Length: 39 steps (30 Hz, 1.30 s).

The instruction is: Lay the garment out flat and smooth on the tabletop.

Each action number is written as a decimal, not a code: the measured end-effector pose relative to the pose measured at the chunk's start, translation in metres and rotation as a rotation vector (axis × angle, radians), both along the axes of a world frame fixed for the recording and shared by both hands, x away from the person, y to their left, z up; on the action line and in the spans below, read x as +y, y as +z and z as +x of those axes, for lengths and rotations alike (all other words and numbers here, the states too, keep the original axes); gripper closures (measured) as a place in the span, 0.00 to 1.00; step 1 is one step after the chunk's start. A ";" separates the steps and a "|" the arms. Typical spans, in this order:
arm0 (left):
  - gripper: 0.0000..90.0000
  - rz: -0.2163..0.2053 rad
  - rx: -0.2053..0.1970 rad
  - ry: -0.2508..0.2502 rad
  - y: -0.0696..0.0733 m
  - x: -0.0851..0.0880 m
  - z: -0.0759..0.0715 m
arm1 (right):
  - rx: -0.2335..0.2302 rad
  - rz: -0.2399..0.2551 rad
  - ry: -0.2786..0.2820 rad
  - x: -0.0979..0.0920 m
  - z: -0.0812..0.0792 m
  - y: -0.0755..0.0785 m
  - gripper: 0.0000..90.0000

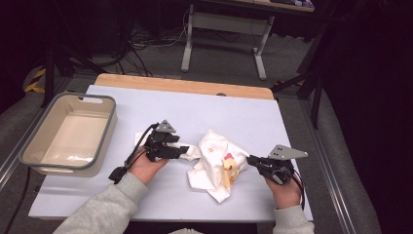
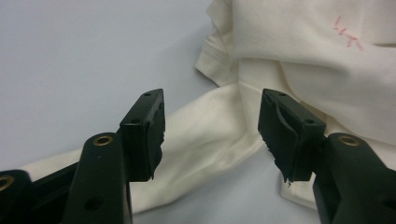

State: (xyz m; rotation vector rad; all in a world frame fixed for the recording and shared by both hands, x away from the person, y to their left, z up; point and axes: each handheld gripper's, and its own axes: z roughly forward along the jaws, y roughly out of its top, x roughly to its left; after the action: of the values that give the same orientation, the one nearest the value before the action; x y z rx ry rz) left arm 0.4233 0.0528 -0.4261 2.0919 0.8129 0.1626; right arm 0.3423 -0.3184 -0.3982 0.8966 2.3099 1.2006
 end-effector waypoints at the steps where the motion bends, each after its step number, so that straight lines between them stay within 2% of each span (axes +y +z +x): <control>1: 0.46 0.010 0.002 -0.002 -0.002 -0.003 0.003 | 0.000 0.001 0.000 0.000 0.000 0.000 0.96; 6: 0.45 0.011 0.007 -0.005 -0.012 -0.014 0.015 | 0.000 0.003 -0.002 0.000 -0.001 -0.001 0.96; 9: 0.44 0.046 0.030 -0.022 -0.018 -0.019 0.020 | 0.000 0.006 -0.003 0.000 -0.002 -0.001 0.96; 13: 0.46 0.068 0.051 -0.038 -0.022 -0.022 0.021 | 0.002 0.008 -0.004 0.000 -0.002 -0.002 0.96; 18: 0.62 0.117 0.078 -0.058 -0.027 -0.027 0.020 | 0.003 0.011 -0.005 0.000 -0.002 -0.002 0.96; 20: 0.70 0.140 0.066 -0.057 -0.026 -0.028 0.018 | 0.004 0.011 -0.005 0.000 -0.001 -0.002 0.96; 23: 0.93 0.156 0.082 -0.073 -0.025 -0.027 0.017 | 0.006 0.013 -0.005 0.000 -0.001 -0.003 0.96; 24: 0.96 0.153 0.083 -0.073 -0.024 -0.027 0.017 | 0.006 0.013 -0.006 0.000 -0.001 -0.003 0.96; 26: 0.97 0.150 0.085 -0.061 -0.022 -0.026 0.016 | 0.005 0.014 -0.006 0.000 0.000 -0.003 0.96; 31: 0.98 0.152 0.030 -0.008 -0.010 -0.017 0.012 | -0.002 0.015 -0.007 0.000 -0.001 -0.001 0.96; 36: 0.98 0.118 -0.025 0.072 0.004 0.005 0.008 | -0.006 0.018 0.003 0.002 -0.001 0.001 0.96; 37: 0.98 0.118 -0.025 0.072 0.004 0.005 0.008 | -0.007 0.018 0.009 0.003 0.000 0.002 0.96; 39: 0.98 0.098 -0.030 0.126 0.007 0.020 0.007 | -0.005 0.018 0.020 0.006 0.000 0.002 0.96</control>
State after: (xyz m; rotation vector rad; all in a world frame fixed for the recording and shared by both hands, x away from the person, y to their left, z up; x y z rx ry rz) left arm 0.4302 0.0723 -0.4194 2.1243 0.9352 0.3068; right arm 0.3421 -0.3125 -0.3958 0.8776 2.3129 1.2330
